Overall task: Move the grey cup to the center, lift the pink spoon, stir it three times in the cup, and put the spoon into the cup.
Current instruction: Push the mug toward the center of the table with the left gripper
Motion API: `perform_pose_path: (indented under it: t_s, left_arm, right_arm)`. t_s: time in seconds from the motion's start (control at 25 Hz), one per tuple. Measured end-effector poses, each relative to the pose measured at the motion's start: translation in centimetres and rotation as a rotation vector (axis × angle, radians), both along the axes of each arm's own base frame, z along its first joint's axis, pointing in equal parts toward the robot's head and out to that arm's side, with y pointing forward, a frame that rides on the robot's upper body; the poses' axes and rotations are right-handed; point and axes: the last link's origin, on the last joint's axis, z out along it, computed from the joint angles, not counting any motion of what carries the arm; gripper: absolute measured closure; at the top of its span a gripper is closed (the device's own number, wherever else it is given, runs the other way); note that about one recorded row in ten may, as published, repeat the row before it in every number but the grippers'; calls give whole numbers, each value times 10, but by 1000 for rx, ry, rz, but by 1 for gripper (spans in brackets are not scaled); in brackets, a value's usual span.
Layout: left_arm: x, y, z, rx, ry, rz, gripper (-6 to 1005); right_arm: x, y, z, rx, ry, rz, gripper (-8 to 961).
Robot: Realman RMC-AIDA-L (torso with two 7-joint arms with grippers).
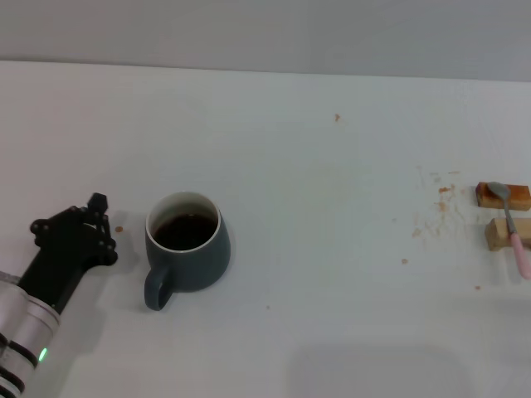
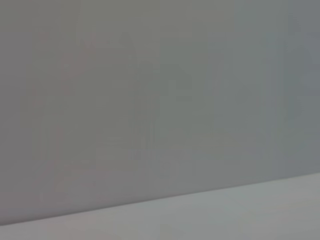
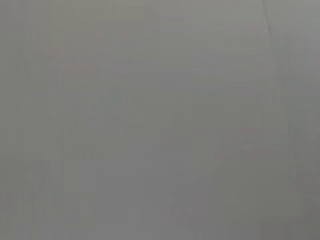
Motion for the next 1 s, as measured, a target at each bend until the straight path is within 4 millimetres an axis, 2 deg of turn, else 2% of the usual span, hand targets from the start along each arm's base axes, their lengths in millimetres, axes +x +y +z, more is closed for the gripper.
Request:
perform_pose_path:
  t_s: [0.24,1.0]
  left_arm:
    - [8,-3,-11,-57,5,-36,1001]
    - [28,-5,-30,-135,-27,-95,1001]
  right_arm:
    - [1,-1,0,1,0,-4,126]
    - [0,-1,-1,2,6,-3,125]
